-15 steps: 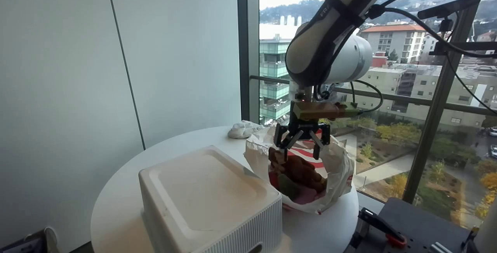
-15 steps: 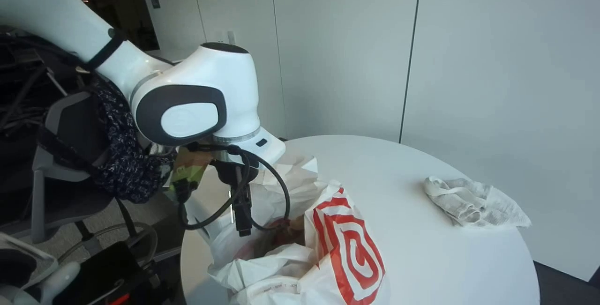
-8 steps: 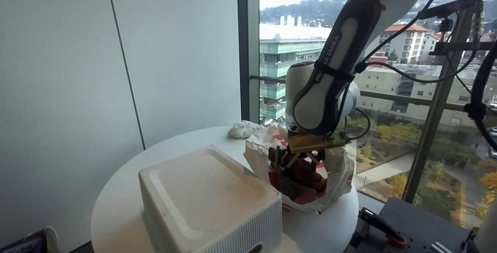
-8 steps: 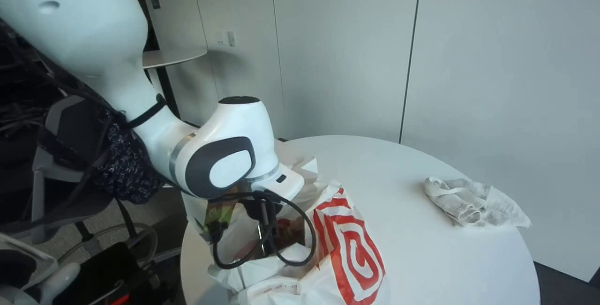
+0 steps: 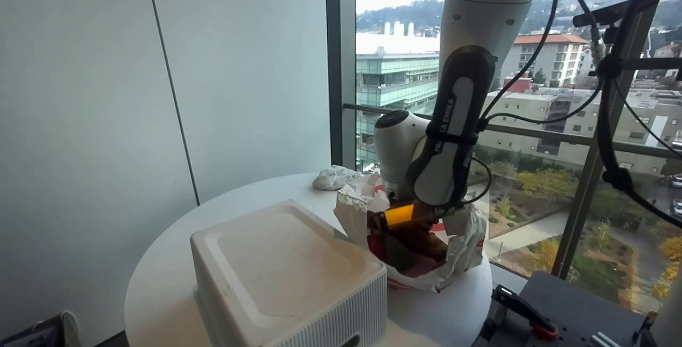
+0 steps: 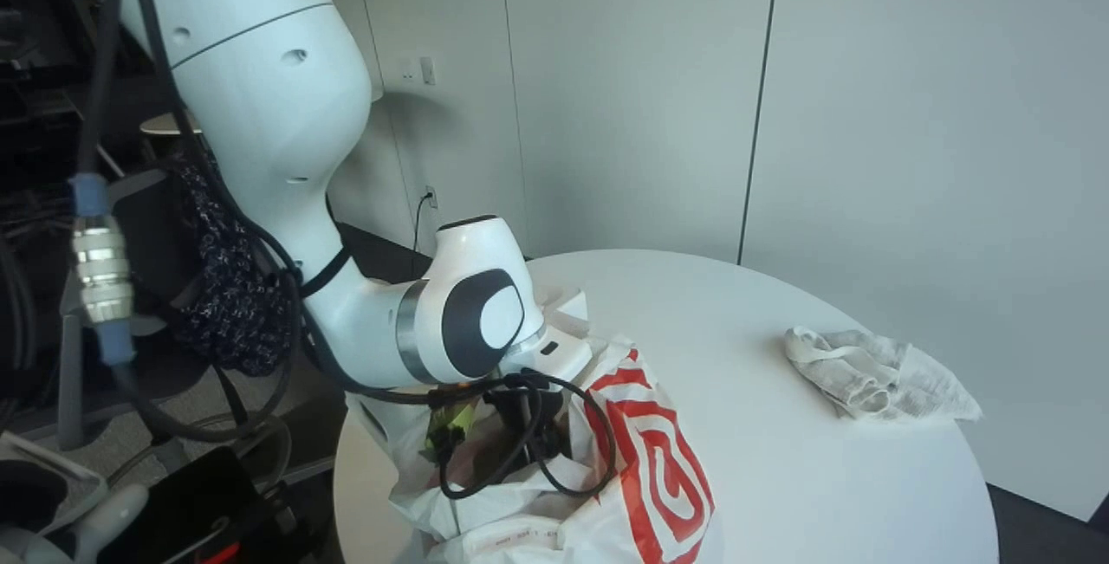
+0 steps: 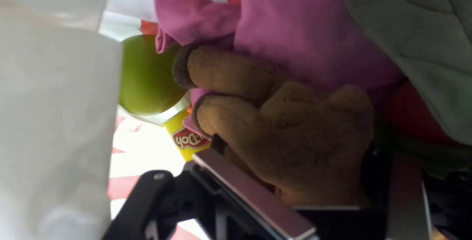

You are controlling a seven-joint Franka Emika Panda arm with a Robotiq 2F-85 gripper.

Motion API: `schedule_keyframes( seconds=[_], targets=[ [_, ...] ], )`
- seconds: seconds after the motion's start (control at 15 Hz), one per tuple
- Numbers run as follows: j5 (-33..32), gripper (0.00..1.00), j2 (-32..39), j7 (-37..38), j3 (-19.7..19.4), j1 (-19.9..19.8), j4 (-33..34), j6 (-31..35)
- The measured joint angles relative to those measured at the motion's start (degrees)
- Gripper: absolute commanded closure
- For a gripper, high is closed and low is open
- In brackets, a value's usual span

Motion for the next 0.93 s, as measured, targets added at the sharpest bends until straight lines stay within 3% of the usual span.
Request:
schedule_keyframes(
  seconds=[0.33,0.47,0.67,0.93],
  targets=[
    [-0.94,0.86,0.10,5.00,-2.14,4.11,0.46,-1.12],
    [-0.75,0.90,-1.95,4.70,-1.69,4.24,0.03,-5.08],
    [10.48,0.89,-6.36,-5.81,5.46,-1.90,-2.51,-9.44],
    [29.43,0.89,-9.09,-23.72,18.70,-15.29,-5.07,-11.84]
  ],
)
